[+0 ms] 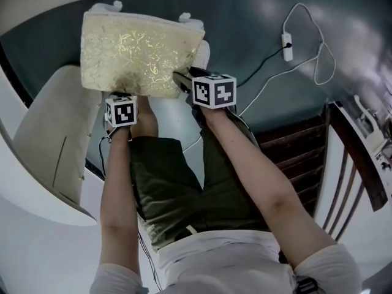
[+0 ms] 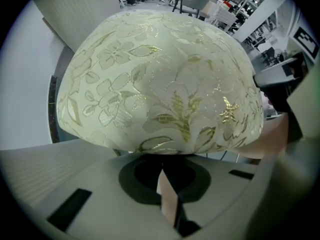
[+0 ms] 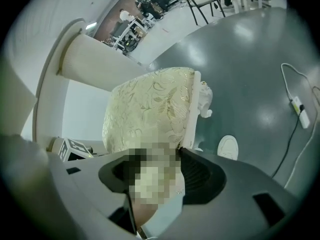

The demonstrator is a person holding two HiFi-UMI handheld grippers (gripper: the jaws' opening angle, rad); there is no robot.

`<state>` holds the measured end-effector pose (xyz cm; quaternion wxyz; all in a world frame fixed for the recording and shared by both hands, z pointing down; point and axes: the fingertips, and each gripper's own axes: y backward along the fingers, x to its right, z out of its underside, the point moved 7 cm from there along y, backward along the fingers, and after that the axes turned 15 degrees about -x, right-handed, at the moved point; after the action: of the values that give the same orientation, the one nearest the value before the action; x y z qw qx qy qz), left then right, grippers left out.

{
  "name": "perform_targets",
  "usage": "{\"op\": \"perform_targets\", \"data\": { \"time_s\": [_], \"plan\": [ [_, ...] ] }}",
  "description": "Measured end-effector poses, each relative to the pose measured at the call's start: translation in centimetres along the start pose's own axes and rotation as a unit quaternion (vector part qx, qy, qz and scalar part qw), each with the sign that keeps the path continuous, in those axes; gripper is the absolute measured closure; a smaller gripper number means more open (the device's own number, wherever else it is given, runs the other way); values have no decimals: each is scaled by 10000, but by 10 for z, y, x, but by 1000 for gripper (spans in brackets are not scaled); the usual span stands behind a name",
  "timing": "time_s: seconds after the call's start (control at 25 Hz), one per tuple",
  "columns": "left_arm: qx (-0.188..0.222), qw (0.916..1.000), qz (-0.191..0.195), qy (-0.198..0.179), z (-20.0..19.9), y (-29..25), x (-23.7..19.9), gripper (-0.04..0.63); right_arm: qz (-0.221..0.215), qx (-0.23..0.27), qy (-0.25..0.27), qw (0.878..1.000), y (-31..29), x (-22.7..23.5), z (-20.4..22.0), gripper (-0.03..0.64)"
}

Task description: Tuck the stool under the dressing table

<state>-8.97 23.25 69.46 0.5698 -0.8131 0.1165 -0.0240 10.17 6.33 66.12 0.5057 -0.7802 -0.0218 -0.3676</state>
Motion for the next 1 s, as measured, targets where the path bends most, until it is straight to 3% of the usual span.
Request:
{"op": "perform_targets", "data": {
  "time_s": [0.2, 0.48, 0.8, 1.0],
  "plan": [
    [-21, 9999, 132, -31, 1, 4, 4, 591, 105, 227, 31, 9997, 1, -1, 2, 371],
    [-62, 9996, 230, -163, -3, -11, 9, 591, 238, 255, 573, 9977, -10, 5, -4, 382],
    [-103, 9992, 396, 37, -13, -37, -18, 591, 153, 274, 838, 9960, -45, -11, -36, 396],
    [-13, 9996, 207, 186, -21, -61, -30, 591, 74, 174, 852, 9962, -72, -8, -43, 394]
  ]
}}
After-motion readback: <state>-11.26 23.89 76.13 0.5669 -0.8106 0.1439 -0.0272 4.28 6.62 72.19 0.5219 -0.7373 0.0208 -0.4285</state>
